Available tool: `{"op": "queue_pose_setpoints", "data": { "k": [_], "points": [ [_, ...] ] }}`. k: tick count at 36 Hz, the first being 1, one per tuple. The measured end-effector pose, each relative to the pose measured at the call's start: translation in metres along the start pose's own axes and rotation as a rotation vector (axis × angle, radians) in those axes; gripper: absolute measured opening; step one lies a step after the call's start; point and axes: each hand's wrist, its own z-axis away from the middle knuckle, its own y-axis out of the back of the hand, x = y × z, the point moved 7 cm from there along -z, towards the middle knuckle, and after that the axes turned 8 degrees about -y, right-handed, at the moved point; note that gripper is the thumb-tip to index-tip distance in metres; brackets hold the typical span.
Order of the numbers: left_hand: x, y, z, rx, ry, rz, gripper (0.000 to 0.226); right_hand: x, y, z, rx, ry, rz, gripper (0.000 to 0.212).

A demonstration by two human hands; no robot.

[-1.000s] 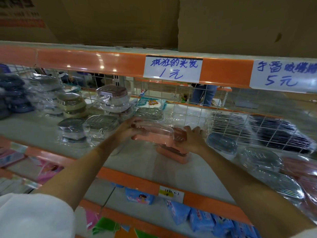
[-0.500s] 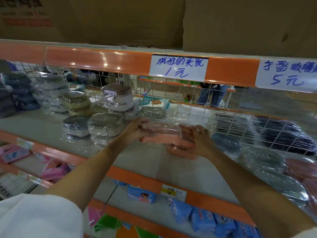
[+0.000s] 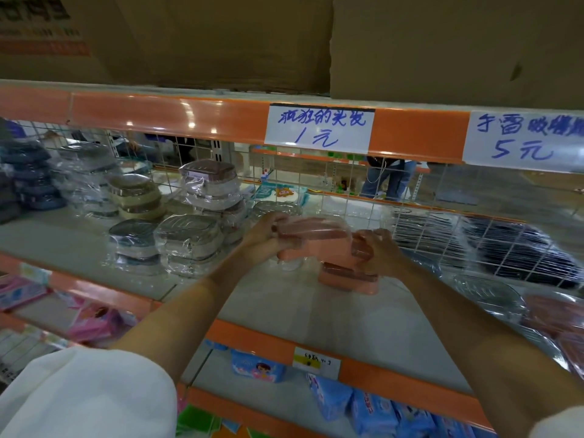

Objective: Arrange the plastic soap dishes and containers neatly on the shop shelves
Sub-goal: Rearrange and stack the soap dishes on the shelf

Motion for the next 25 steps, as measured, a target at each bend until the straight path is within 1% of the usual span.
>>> {"op": "queue_pose_setpoints", "data": {
  "k": [4, 6, 8, 9, 11, 12, 13, 15, 17, 19, 22, 23, 25],
  "points": [
    [0.004, -0.006, -0.006, -0.031, -0.028, -0.019, 0.074, 0.003, -0.005, -0.005, -0.024, 0.023, -0.020, 0.087],
    [0.005, -0.011, -0.010, -0.040, -0.033, -0.005, 0.077, 0.006, -0.004, -0.005, -0.039, 0.022, -0.048, 0.089],
    [0.007, -0.017, -0.013, -0.048, -0.050, -0.027, 0.078, 0.008, 0.001, -0.005, -0.040, -0.005, -0.107, 0.099],
    [0.009, -0.021, -0.015, -0.052, -0.063, -0.042, 0.078, 0.010, 0.004, -0.005, -0.048, -0.034, -0.166, 0.107],
    [0.012, -0.028, -0.020, -0.060, -0.079, -0.063, 0.081, 0.012, 0.010, -0.002, -0.085, -0.035, -0.330, 0.125],
    [0.013, -0.033, -0.022, -0.068, -0.080, -0.072, 0.083, 0.012, 0.014, 0.001, -0.117, -0.033, -0.425, 0.124],
    [0.015, -0.038, -0.024, -0.086, -0.080, -0.074, 0.085, 0.012, 0.017, 0.007, -0.153, -0.039, -0.530, 0.113],
    [0.019, -0.049, -0.029, -0.123, -0.082, -0.058, 0.087, 0.007, 0.022, 0.021, -0.254, -0.015, -0.685, 0.084],
    [0.023, -0.057, -0.032, -0.142, -0.087, -0.063, 0.088, 0.003, 0.027, 0.029, -0.293, 0.021, -0.732, 0.073],
    [0.030, -0.062, -0.034, -0.141, -0.088, -0.074, 0.092, 0.005, 0.032, 0.026, -0.262, 0.017, -0.789, 0.066],
    [0.030, -0.067, -0.044, -0.128, -0.105, -0.088, 0.099, 0.006, 0.041, 0.026, -0.167, 0.004, -0.777, 0.062],
    [0.027, -0.069, -0.048, -0.130, -0.100, -0.096, 0.096, 0.006, 0.042, 0.026, -0.153, 0.012, -0.776, 0.055],
    [0.023, -0.075, -0.051, -0.145, -0.087, -0.113, 0.086, 0.004, 0.045, 0.028, -0.125, 0.011, -0.792, 0.034]
  ]
}}
